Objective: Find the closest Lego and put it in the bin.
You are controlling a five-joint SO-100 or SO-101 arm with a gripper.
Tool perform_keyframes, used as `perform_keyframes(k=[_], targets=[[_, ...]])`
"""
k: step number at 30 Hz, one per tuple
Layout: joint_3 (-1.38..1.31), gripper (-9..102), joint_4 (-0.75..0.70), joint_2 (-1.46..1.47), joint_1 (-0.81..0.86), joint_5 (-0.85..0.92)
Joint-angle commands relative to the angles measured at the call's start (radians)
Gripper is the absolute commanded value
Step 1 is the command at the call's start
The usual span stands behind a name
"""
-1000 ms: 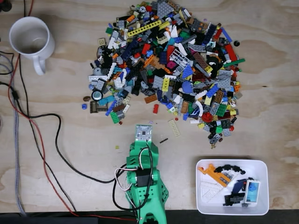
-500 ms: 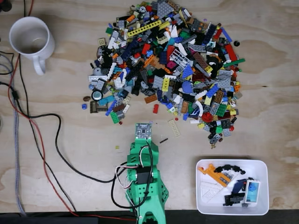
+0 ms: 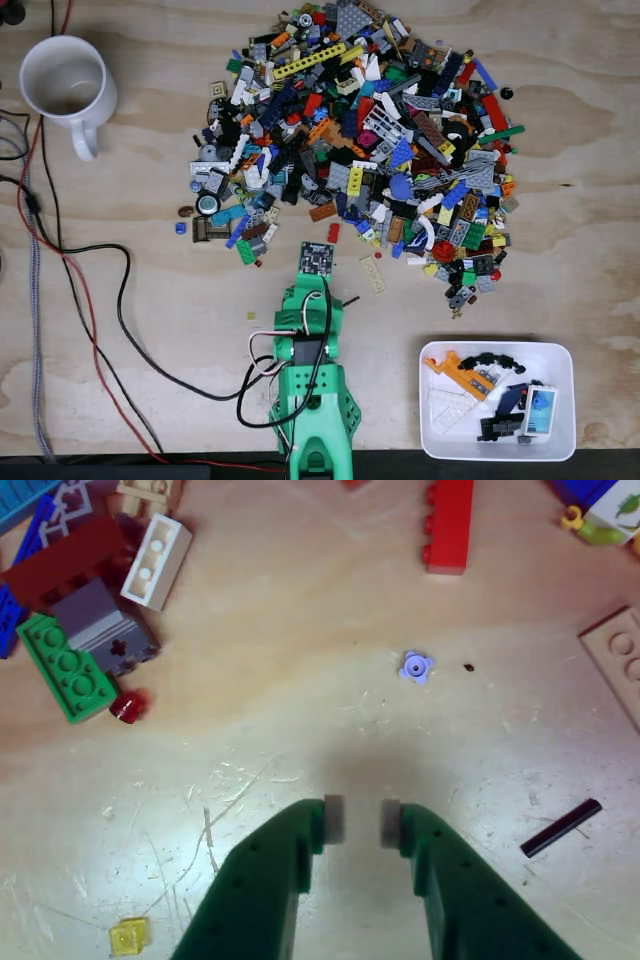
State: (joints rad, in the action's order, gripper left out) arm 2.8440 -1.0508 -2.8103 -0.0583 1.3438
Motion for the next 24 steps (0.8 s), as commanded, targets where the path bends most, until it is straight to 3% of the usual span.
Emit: perform_keyframes(k=[1, 13, 24], targets=[[-0.284, 10, 0.124, 0.377, 0.048, -0.021], [-0.538, 12, 0.267, 0.877, 0.124, 0.021], [-0.707, 14, 0.288, 1.106, 0.193, 0.071]])
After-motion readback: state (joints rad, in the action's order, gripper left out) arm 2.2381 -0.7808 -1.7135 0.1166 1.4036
